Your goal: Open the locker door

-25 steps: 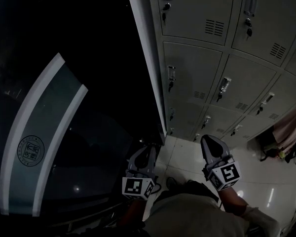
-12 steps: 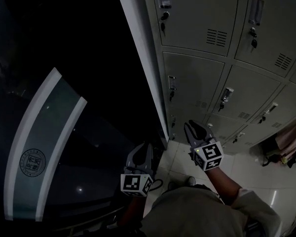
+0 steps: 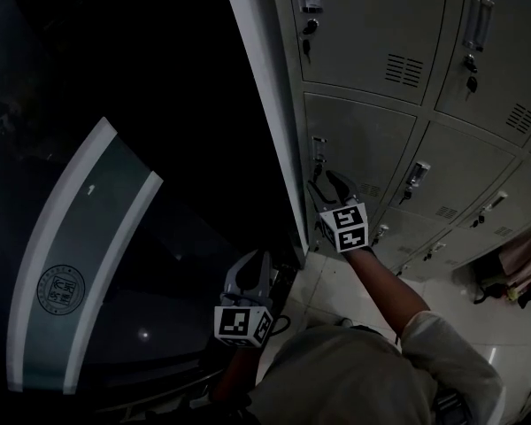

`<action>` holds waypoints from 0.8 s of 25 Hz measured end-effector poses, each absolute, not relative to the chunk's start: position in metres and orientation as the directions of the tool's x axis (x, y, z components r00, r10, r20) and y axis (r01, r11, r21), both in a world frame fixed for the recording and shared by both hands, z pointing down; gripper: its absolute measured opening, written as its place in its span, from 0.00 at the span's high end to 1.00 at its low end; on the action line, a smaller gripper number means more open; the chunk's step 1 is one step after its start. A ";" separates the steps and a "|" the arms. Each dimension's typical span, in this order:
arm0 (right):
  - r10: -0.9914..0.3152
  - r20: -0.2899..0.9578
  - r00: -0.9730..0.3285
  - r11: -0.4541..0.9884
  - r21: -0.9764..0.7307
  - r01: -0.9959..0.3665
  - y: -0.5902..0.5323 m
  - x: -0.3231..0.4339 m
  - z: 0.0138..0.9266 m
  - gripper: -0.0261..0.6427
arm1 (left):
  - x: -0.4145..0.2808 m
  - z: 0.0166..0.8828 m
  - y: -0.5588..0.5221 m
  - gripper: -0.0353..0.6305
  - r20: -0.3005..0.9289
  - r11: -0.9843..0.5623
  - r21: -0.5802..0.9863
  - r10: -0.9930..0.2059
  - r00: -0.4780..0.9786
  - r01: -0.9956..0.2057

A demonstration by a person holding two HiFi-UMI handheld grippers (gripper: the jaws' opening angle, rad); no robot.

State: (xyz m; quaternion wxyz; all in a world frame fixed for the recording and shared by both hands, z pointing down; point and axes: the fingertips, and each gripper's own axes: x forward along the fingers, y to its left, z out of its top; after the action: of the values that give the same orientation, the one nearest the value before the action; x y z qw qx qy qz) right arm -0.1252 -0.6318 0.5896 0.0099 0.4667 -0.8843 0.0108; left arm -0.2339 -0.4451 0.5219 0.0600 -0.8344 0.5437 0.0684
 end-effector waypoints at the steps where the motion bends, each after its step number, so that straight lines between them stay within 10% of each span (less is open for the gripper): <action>1: -0.829 0.042 -0.558 0.558 -0.015 -0.830 -0.644 -0.129 0.594 0.66 | -0.236 0.521 -0.446 0.86 -0.181 -0.396 -0.022 -0.901 0.393 -0.918; 20: -0.892 0.169 -0.418 0.423 -0.011 -0.906 -0.750 -0.134 0.643 0.84 | -0.265 0.536 -0.442 0.86 -0.161 -0.346 0.009 -0.926 0.340 -0.938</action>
State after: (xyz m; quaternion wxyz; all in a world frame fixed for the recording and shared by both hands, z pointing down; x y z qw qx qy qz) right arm -0.1342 -0.7497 0.6428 0.0687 0.5349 -0.8406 0.0501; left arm -0.2649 -0.4422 0.5356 0.0426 -0.8175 0.5701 0.0690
